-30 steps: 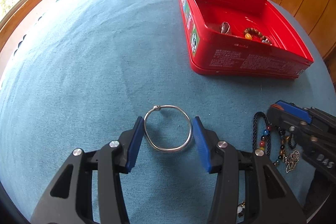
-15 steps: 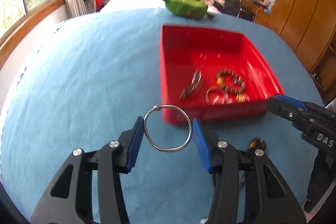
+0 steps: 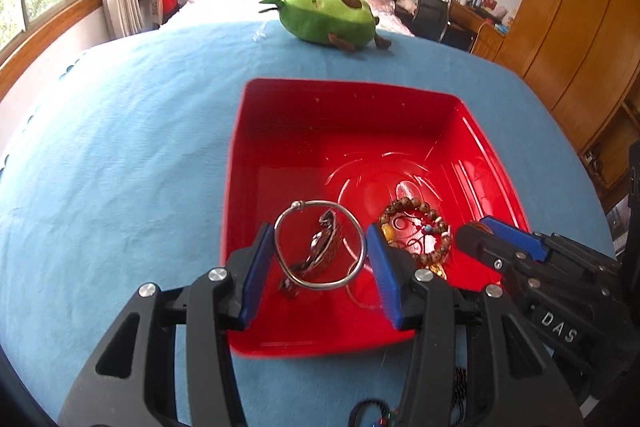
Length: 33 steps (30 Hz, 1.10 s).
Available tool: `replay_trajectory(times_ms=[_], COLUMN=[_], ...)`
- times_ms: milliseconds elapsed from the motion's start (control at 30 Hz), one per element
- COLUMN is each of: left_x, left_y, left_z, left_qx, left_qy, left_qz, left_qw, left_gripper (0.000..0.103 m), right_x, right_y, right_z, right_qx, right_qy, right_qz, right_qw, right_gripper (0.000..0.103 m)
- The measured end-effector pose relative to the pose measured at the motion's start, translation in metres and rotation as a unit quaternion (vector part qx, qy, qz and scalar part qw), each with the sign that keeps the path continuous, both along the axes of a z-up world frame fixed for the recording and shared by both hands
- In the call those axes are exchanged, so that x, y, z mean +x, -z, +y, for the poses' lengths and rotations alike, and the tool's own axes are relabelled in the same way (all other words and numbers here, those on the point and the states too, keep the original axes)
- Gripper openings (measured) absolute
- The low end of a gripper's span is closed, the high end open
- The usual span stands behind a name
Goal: Organize jewelry
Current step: 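Carry the key ring and the brown ring necklace into the red tin and open both grippers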
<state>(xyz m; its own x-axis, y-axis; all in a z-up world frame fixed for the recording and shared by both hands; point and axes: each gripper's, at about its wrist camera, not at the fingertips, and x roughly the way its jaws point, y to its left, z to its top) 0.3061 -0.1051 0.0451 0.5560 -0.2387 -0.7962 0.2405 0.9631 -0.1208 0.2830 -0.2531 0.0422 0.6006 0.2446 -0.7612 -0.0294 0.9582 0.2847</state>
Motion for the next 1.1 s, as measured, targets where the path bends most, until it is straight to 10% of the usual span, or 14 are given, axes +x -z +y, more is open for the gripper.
replay_trajectory(times_ms=[667, 800, 1100], left_x=[0.049, 0.045, 0.025], left_y=[0.035, 0.034, 0.014], left_z=[-0.02, -0.018, -0.008], left_qx=[0.032, 0.037, 0.016], left_qy=[0.0, -0.002, -0.012], left_qz=[0.034, 0.025, 0.0], left_qw=[0.9989, 0.999, 0.9998], left_gripper=[0.047, 0.072, 0.072], right_x=[0.04, 0.037, 0.019], right_y=[0.027, 0.025, 0.003], right_z=[-0.007, -0.006, -0.017], right_qx=[-0.021, -0.023, -0.002], right_qy=[0.008, 0.01, 0.02], right_qz=[0.029, 0.02, -0.007], right_qw=[0.999, 0.999, 1.0], right_gripper=[0.029, 0.032, 0.032])
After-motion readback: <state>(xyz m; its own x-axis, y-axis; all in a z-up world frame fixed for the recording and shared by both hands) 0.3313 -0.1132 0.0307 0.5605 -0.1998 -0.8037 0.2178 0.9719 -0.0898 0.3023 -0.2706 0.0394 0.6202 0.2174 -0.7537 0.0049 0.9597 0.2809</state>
